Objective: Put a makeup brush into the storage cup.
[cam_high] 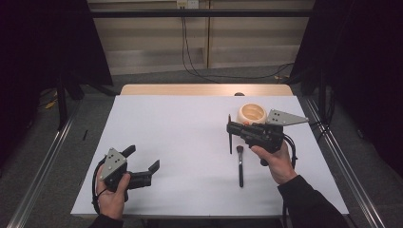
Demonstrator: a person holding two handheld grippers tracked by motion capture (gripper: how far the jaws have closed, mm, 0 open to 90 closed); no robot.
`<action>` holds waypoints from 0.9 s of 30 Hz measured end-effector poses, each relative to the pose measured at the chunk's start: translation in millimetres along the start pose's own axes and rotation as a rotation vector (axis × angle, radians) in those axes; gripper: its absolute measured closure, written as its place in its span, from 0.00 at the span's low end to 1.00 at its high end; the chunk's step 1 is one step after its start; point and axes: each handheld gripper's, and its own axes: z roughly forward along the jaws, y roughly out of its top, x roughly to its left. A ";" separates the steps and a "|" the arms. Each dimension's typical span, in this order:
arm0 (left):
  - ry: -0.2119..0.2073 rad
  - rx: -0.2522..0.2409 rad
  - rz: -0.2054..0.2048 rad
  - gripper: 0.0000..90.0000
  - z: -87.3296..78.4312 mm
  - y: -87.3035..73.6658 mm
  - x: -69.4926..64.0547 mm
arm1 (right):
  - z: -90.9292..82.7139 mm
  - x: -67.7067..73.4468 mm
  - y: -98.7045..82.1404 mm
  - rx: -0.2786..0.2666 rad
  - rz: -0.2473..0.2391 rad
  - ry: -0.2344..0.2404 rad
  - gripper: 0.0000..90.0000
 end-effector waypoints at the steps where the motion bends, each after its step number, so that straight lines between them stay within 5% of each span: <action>1: -0.004 -0.002 -0.009 0.02 -0.9 -1.7 1.1 | -0.9 -2.0 -0.2 0.001 0.000 -0.005 0.93; 22: -0.031 0.011 -0.008 0.02 -1.5 -6.7 4.6 | -10.5 -26.1 14.6 -0.021 0.003 -0.086 0.93; 27: -0.049 0.012 -0.005 0.02 -0.6 -6.1 4.0 | -11.4 -33.9 32.3 -0.026 -0.020 -0.119 0.93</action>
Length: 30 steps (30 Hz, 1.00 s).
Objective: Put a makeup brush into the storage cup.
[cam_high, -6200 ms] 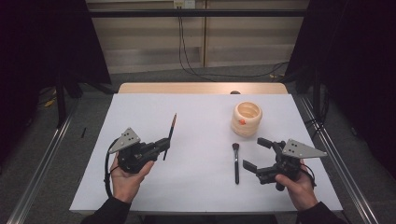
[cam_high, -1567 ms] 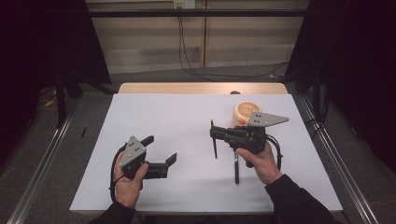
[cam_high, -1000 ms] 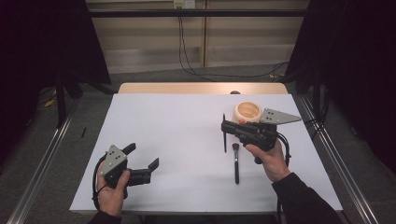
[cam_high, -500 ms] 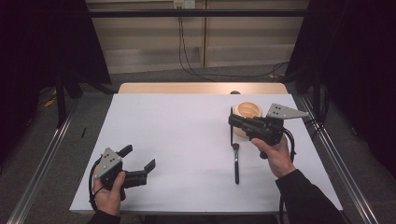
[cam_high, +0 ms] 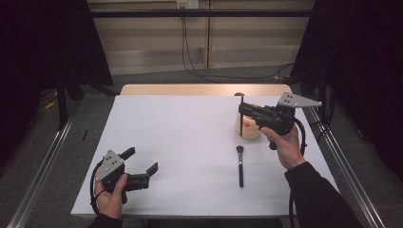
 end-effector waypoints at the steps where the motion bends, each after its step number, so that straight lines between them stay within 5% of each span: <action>1: -0.003 0.000 0.001 0.02 0.6 0.3 -0.3 | 0.0 -0.7 2.4 -0.001 -0.004 -0.008 0.93; 11: 0.001 0.000 0.007 0.02 0.3 0.3 -1.2 | 1.4 -20.5 26.4 -0.006 -0.020 -0.065 0.93; 30: -0.005 0.004 0.013 0.01 -2.0 1.5 -0.3 | 7.6 -56.2 15.2 0.003 -0.022 -0.182 0.93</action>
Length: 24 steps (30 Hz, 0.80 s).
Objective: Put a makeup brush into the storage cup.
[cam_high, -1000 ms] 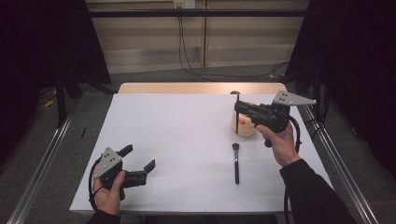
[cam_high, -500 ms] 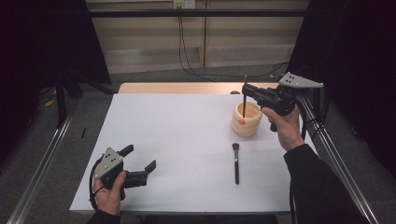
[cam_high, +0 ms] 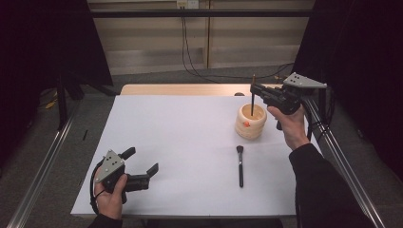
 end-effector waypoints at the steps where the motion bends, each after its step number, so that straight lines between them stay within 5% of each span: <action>1: 0.001 -0.002 -0.001 0.01 0.3 0.0 -0.2 | 1.3 -1.6 -0.6 -0.004 0.003 -0.001 0.93; 5: -0.008 0.000 0.008 0.01 0.9 0.0 -1.4 | 4.6 -4.0 -2.3 0.005 -0.017 -0.014 0.93; 24: 0.007 -0.008 0.012 0.01 0.1 0.2 -0.6 | 13.5 -30.1 -23.8 0.033 0.051 -0.075 0.93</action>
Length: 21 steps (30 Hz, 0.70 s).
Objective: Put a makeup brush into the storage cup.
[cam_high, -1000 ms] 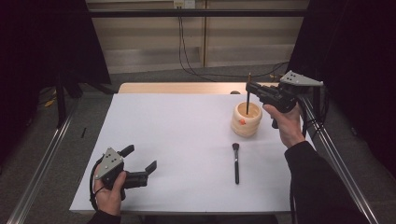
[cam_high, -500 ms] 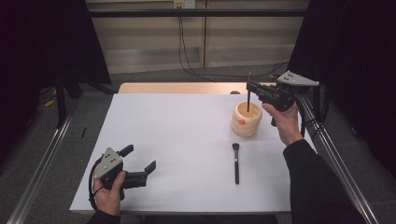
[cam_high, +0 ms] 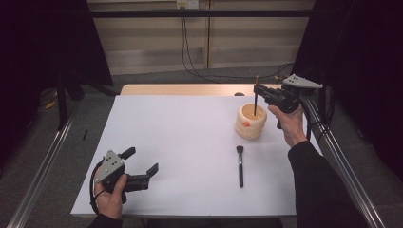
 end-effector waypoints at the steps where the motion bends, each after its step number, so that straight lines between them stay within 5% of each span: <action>1: 0.000 0.000 0.000 0.01 0.0 0.0 0.0 | 0.7 -0.6 -1.8 0.008 0.003 0.001 0.93; 21: -0.016 0.009 -0.006 0.01 1.7 -1.2 0.6 | 10.3 -5.7 -26.8 0.043 0.020 -0.022 0.92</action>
